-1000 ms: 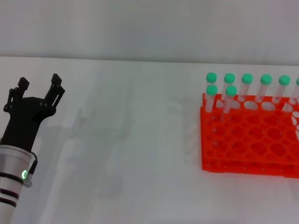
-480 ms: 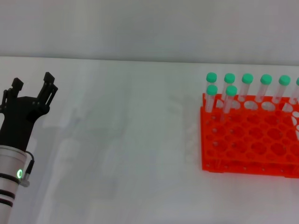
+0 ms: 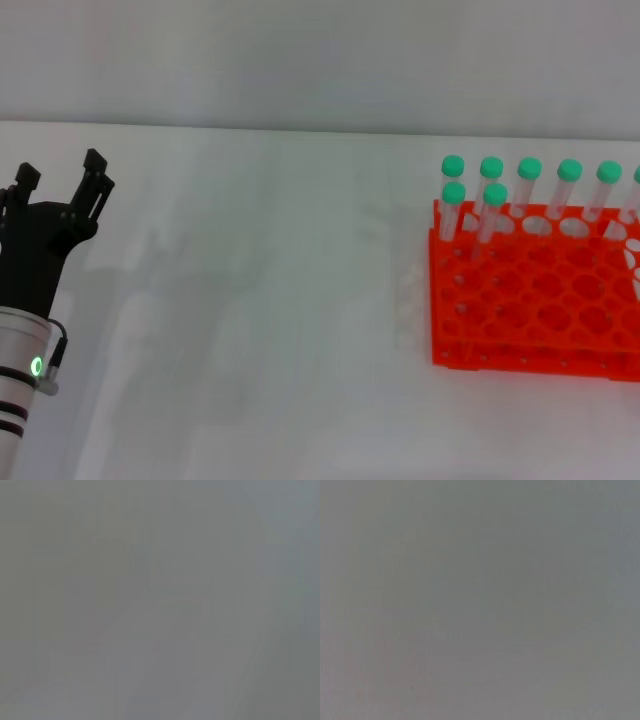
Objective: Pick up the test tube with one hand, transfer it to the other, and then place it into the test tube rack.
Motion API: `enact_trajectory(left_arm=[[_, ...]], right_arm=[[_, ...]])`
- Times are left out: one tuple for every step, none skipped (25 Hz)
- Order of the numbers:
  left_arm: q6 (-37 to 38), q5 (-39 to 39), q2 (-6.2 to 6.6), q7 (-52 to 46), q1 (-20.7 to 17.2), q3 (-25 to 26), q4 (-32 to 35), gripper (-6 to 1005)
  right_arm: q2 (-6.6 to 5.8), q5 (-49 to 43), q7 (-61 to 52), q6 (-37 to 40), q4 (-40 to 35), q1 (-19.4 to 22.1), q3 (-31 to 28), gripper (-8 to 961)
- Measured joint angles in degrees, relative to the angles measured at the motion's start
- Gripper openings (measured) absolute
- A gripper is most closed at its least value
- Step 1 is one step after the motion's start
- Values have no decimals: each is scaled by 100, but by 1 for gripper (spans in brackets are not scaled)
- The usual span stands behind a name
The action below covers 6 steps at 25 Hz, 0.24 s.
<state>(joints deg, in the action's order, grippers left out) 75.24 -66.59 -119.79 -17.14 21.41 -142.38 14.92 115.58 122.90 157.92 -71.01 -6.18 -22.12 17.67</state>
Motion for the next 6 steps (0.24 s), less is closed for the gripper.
enact_trajectory(left_arm=[[-10, -53, 0, -9, 1, 0, 11, 894], [-10, -53, 0, -9, 1, 0, 11, 894], [-24, -114, -3, -50, 2, -4, 24, 894], [-28, -129, -4, -87, 2, -12, 28, 894], [-29, -128, -3, -120, 3, -23, 27, 894], [-30, -122, -1, -143, 4, -32, 25, 894]], right_arm=[[-1, 0, 1, 1, 24, -2, -2, 874], [-1, -1, 2, 0, 53, -1, -1, 874], [0, -1, 2, -8, 94, -2, -1, 874], [-1, -1, 2, -19, 127, -2, -1, 874], [0, -2, 2, -26, 146, -3, -1, 874], [2, -2, 3, -35, 159, -3, -1, 874]])
